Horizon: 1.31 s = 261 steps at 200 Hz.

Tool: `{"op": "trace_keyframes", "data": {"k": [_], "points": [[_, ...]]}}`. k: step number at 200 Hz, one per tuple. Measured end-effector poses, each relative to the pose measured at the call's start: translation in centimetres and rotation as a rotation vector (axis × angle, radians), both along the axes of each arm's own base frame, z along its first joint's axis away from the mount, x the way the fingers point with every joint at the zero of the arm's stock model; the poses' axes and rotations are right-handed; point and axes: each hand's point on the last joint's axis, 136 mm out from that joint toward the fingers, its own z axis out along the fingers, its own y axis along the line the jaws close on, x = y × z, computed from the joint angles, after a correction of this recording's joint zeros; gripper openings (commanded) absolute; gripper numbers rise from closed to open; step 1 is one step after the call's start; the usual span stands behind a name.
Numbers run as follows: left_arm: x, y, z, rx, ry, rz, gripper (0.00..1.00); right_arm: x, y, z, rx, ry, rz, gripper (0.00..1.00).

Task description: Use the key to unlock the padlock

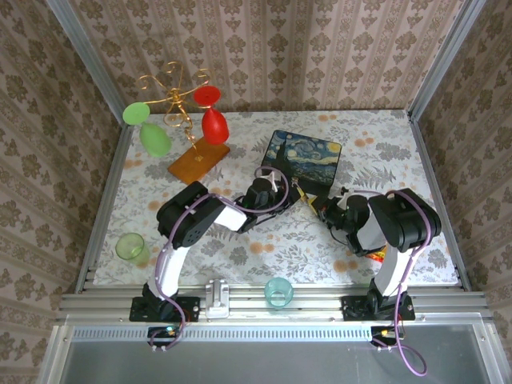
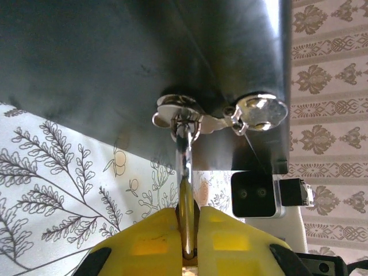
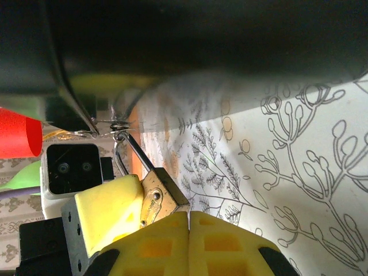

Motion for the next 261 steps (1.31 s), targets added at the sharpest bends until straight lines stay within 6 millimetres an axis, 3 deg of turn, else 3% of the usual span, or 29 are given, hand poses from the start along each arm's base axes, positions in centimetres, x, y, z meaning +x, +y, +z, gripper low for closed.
{"op": "trace_keyframes", "data": {"k": [40,64,112,155,175,212,261], "points": [[-0.3,-0.1,-0.1,0.0,0.002,-0.012,0.0,-0.2,-0.1,-0.2,-0.012,-0.002,-0.003,0.34],[-0.4,-0.2,-0.1,-0.002,0.004,-0.02,0.0,-0.8,-0.4,-0.5,-0.032,0.0,-0.004,0.42],[-0.5,-0.2,-0.2,-0.008,0.004,-0.031,0.0,-1.5,-0.5,0.7,-0.217,-0.046,0.067,0.44],[-0.5,-0.1,-0.1,-0.014,0.006,-0.042,0.0,-0.9,0.7,4.9,-0.493,-0.173,0.221,0.44],[-0.6,-0.1,0.0,-0.021,0.003,-0.045,0.0,-1.3,0.5,3.7,-0.564,-0.145,0.278,0.43],[-0.9,0.1,-0.1,-0.023,0.003,-0.051,0.0,-3.4,0.1,-0.8,-0.628,-0.005,0.371,0.37],[-0.9,0.1,-0.1,-0.026,0.001,-0.051,0.0,-3.9,1.2,-2.5,-0.663,0.01,0.436,0.27]]}}
